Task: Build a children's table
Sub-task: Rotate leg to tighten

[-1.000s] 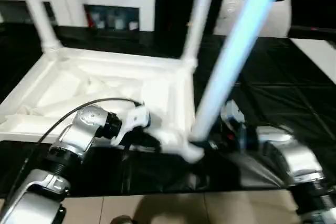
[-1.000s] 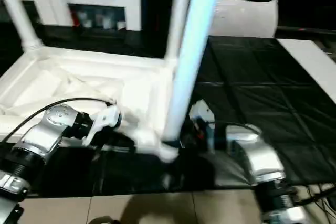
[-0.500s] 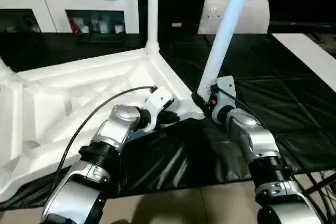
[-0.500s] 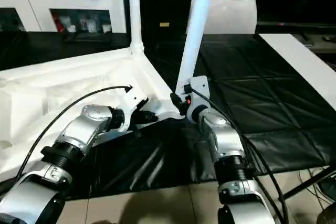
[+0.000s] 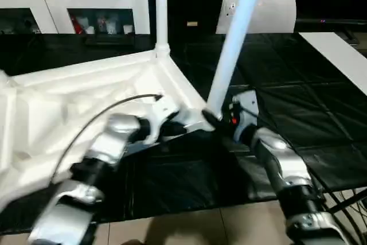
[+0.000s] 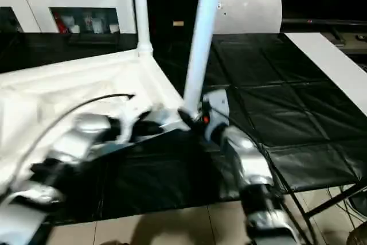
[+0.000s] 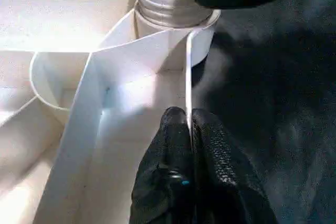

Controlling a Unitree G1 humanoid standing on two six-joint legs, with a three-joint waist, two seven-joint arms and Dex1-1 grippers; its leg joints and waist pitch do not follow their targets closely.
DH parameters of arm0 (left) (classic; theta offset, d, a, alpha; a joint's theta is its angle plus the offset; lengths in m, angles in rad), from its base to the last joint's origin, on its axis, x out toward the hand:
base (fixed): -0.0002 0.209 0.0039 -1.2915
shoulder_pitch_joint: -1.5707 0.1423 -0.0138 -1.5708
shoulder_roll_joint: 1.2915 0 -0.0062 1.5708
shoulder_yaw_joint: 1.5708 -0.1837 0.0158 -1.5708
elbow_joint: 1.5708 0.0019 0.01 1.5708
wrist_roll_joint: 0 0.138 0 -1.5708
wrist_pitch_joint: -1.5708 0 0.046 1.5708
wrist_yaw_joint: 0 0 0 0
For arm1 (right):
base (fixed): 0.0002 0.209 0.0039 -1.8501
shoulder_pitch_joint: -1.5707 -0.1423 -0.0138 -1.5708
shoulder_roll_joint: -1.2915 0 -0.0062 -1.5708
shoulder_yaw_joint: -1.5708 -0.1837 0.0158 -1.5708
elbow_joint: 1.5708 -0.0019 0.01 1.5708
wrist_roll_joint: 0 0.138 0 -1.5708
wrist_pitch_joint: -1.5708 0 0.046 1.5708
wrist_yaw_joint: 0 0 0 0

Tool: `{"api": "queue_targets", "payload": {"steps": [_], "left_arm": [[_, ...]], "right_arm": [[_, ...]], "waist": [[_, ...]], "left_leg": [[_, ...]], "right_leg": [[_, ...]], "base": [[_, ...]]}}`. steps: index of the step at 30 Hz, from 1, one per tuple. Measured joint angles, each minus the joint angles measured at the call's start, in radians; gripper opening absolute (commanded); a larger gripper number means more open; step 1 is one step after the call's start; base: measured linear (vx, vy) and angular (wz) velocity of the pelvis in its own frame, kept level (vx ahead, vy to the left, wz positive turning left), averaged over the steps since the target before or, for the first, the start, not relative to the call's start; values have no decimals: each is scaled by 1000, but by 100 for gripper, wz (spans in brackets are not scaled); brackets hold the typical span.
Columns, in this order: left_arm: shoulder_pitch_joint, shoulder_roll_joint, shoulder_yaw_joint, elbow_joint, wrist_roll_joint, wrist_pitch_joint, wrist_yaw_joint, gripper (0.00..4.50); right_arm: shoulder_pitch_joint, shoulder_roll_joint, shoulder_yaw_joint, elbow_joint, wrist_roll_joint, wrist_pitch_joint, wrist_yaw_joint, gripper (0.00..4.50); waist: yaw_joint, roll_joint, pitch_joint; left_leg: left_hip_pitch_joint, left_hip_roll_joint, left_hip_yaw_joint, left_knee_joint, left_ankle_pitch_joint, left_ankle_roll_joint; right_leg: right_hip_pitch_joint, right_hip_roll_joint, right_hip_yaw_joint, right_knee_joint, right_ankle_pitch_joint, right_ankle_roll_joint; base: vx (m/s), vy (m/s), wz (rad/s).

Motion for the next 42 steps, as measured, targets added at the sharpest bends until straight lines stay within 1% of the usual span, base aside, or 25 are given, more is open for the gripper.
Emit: {"api": "queue_targets", "payload": {"steps": [4, 5, 6, 8, 10, 13, 14, 15, 16, 18, 20, 22, 23, 24, 26, 28, 29, 31, 32, 33, 34, 35, 37, 40, 42], "left_arm": [[5, 40, -14, -1, -7, -51, -95, 0], [9, 48, -20, -2, -14, -67, -132, 0], [15, 61, -20, -3, -25, -79, -171, 0], [27, 74, -23, -6, -44, -95, -222, 0], [32, 99, -28, -7, -56, -112, -272, 0], [34, 119, -44, -6, -69, -132, -333, 0], [34, 125, -52, -7, -73, -140, -356, 0], [34, 128, -57, -7, -74, -148, -371, 0], [34, 130, -62, -7, -75, -157, -386, 0], [33, 139, -75, -7, -76, -180, -413, 0], [33, 143, -81, -7, -76, -194, -431, 0], [32, 147, -88, -7, -75, -203, -444, 0], [32, 147, -89, -7, -75, -205, -448, 0], [31, 148, -89, -7, -74, -206, -449, 0], [31, 148, -90, -7, -73, -212, -449, 0], [31, 148, -90, -7, -72, -217, -450, 0], [31, 149, -91, -7, -72, -219, -450, 0], [31, 149, -91, -7, -72, -221, -450, 0], [31, 149, -92, -7, -72, -221, -450, 0], [31, 149, -93, -7, -72, -224, -451, 0], [31, 149, -93, -7, -72, -225, -451, 0], [31, 150, -94, -7, -72, -227, -451, 0], [31, 150, -95, -7, -72, -229, -452, 0], [31, 150, -96, -6, -71, -232, -455, 0], [31, 141, -95, -6, -67, -230, -444, 0]], "right_arm": [[7, -52, 20, -35, 17, 1, 117, 417], [7, -84, 28, -53, 31, 5, 163, 437], [7, -125, 39, -73, 44, 13, 224, 437], [7, -168, 43, -82, 54, 24, 295, 437], [9, -198, 57, -98, 77, 33, 374, 437], [9, -223, 74, -117, 89, 36, 458, 437], [9, -230, 85, -117, 90, 34, 490, 421], [9, -235, 92, -117, 93, 34, 512, 421], [9, -241, 99, -117, 100, 35, 535, 402], [7, -259, 123, -117, 112, 39, 584, 395], [7, -266, 133, -117, 116, 46, 614, 368], [3, -276, 151, -117, 115, 51, 643, 350], [1, -280, 160, -117, 114, 51, 651, 350], [1, -281, 167, -117, 112, 52, 658, 325], [1, -280, 171, -116, 109, 52, 668, 325], [1, -280, 175, -116, 108, 52, 673, 305], [1, -280, 178, -116, 108, 52, 678, 284], [1, -279, 182, -116, 108, 52, 685, 278], [1, -279, 183, -116, 108, 52, 684, 278], [1, -279, 183, -116, 109, 52, 685, 257], [1, -280, 183, -116, 109, 52, 685, 257], [1, -279, 184, -116, 110, 52, 685, 236], [2, -280, 184, -116, 112, 52, 685, 232], [4, -281, 185, -122, 113, 52, 685, 208], [21, -281, 175, -143, 114, 67, 675, 205]], "waist": [[7, 0, 0], [9, 0, 0], [11, 0, 0], [12, -1, 1], [16, -1, 1], [28, -2, 1], [32, -3, 2], [36, -3, 2], [41, -4, 3], [49, -7, 4], [54, -9, 5], [55, -9, 6], [55, -10, 5], [55, -10, 5], [55, -11, 5], [55, -11, 5], [55, -12, 5], [55, -12, 6], [56, -12, 6], [56, -12, 5], [56, -13, 5], [56, -13, 5], [56, -13, 5], [58, -13, 5], [62, -13, 5]], "left_leg": [[-2, -1, 3, 2, -1, 2], [-2, -1, 4, 2, -2, 3], [-3, -1, 5, 3, -3, 4], [-2, -1, 5, 4, -3, 5], [-2, 0, 5, 3, -3, 5], [-2, 1, 6, 4, -3, 4], [-2, 1, 6, 5, -3, 4], [-2, 1, 7, 6, -3, 4], [-2, 1, 8, 6, -3, 5], [-2, 1, 8, 7, -3, 5], [-2, 1, 8, 7, -3, 5], [-2, 1, 9, 7, -3, 5], [-2, 1, 9, 7, -3, 5], [-2, 1, 9, 7, -3, 5], [-2, 1, 9, 7, -3, 5], [-2, 1, 9, 7, -3, 5], [-2, 1, 9, 7, -3, 5], [-2, 1, 9, 7, -3, 5], [-2, 1, 9, 7, -3, 5], [-2, 1, 9, 7, -3, 5], [-2, 1, 9, 7, -3, 5], [-2, 1, 9, 7, -3, 5], [-2, 1, 9, 7, -3, 5], [-2, 1, 9, 8, -3, 5], [-1, 1, 9, 8, -3, 5]], "right_leg": [[0, -2, 0, -2, 0, 0], [0, -2, 1, -2, 0, 0], [0, -2, 1, -2, 0, 0], [0, -3, 1, -2, 0, 0], [-1, -2, 1, -1, 0, 0], [-1, -2, 0, 0, 0, 0], [0, -2, 0, 0, 0, 0], [0, -3, 1, 0, 0, 0], [0, -3, 1, 0, 0, 0], [0, -3, 1, 0, 0, -1], [0, -3, 1, 0, 0, -1], [0, -3, 1, 1, 0, -1], [0, -3, 1, 1, 0, -1], [0, -3, 1, 1, 0, -1], [0, -3, 1, 1, 0, -1], [0, -4, 1, 1, 0, -1], [0, -3, 1, 1, 0, -1], [0, -4, 1, 1, 0, -1], [0, -4, 1, 1, 0, -1], [0, -4, 1, 1, 0, -1], [0, -4, 1, 1, 0, -1], [0, -4, 1, 1, 0, -1], [0, -4, 1, 1, 0, -1], [0, -4, 1, 2, 0, -1], [1, -4, 1, 2, 0, -1]], "base": [[0, 0, 0], [0, 0, 0], [0, 0, 0], [0, 0, 0], [0, 0, 0], [0, 0, 0], [0, 0, 0], [0, 0, 0], [0, 0, 0], [0, 0, 0], [0, 0, 0], [0, 0, 0], [0, 0, 0], [0, 0, 0], [0, 0, 0], [0, 0, 0], [0, 0, 0], [0, 0, 0], [0, 0, 0], [0, 0, 0], [0, 0, 0], [0, 0, 0], [0, 0, 0], [0, 0, 0], [0, 0, 0]]}}
